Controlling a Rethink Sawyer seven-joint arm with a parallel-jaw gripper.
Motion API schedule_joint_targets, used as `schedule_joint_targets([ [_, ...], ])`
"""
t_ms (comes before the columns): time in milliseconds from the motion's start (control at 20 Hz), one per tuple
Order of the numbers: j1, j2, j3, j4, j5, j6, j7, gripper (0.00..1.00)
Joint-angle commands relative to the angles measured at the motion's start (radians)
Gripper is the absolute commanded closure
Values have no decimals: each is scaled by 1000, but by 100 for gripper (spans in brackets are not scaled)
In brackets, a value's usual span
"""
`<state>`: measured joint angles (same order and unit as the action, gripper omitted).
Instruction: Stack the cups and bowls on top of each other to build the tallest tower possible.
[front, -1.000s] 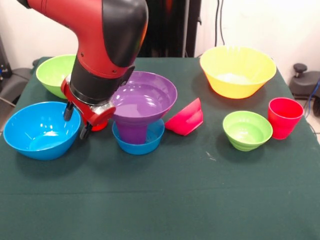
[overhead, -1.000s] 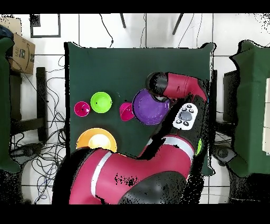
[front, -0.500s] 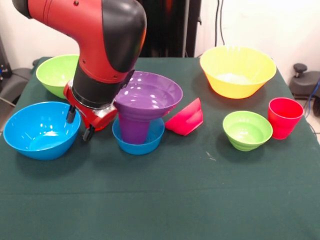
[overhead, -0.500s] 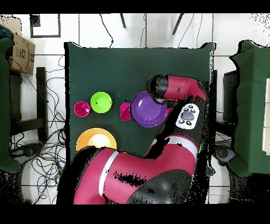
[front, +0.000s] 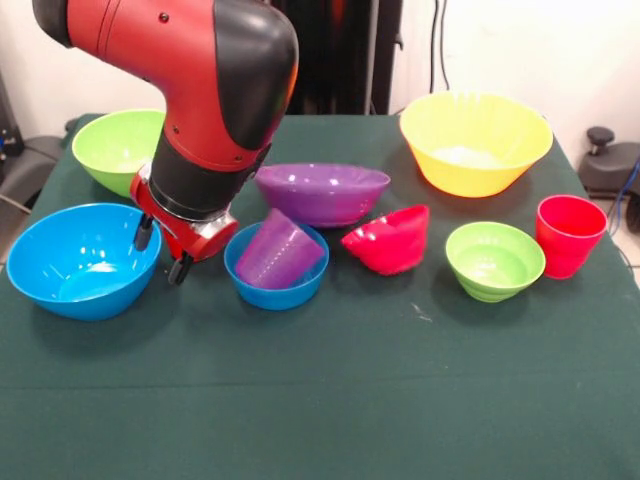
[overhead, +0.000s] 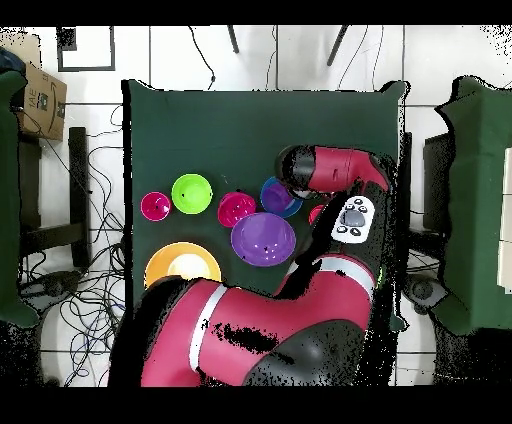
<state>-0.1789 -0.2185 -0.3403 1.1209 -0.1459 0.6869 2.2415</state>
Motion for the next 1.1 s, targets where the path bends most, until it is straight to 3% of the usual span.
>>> schedule_joint_targets([
  [50,-20,8,159,67,-90,-77,-163,0],
  [1100,-2,12,183,68,-96,-25,-109,0],
])
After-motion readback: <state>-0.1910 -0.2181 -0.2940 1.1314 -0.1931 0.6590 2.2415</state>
